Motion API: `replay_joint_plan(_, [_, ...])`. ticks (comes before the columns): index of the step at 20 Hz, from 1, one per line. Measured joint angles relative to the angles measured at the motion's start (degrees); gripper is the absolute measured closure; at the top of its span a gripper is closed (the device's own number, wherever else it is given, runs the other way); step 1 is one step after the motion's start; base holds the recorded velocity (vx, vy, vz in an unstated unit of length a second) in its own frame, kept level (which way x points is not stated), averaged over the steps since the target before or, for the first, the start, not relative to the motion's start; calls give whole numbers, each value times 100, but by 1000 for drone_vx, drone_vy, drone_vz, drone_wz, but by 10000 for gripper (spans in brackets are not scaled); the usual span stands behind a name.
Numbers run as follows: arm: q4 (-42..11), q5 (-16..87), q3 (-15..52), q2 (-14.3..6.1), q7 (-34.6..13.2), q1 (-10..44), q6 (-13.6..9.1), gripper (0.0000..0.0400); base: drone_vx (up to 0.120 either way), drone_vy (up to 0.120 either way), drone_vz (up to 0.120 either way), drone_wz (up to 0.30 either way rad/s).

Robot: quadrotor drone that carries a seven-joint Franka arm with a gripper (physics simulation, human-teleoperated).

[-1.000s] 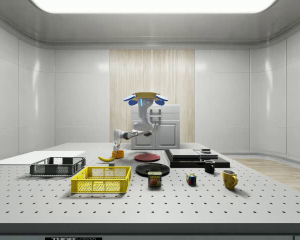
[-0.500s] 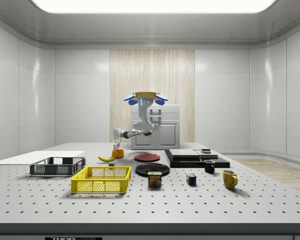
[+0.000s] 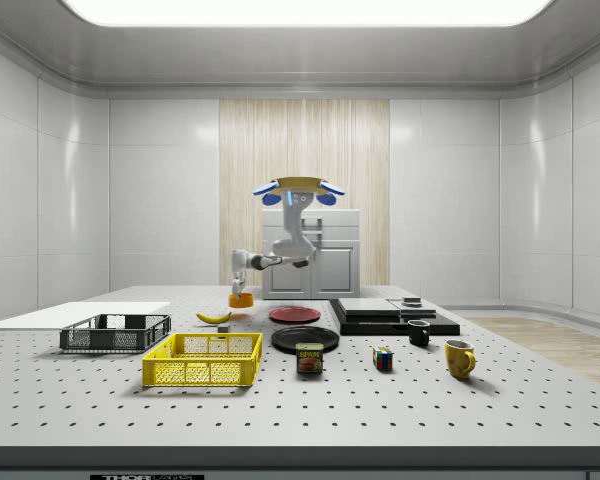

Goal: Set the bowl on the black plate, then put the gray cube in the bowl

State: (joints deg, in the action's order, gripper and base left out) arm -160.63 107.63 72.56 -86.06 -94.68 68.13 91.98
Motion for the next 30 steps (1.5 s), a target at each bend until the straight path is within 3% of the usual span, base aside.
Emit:
replay_joint_plan(7, [-6, -40, 33, -28, -8, 5, 14, 300, -120, 120, 46, 0])
replay_joint_plan(30, [-4, -80, 49, -106, -27, 30, 84, 300, -120, 120, 0, 0])
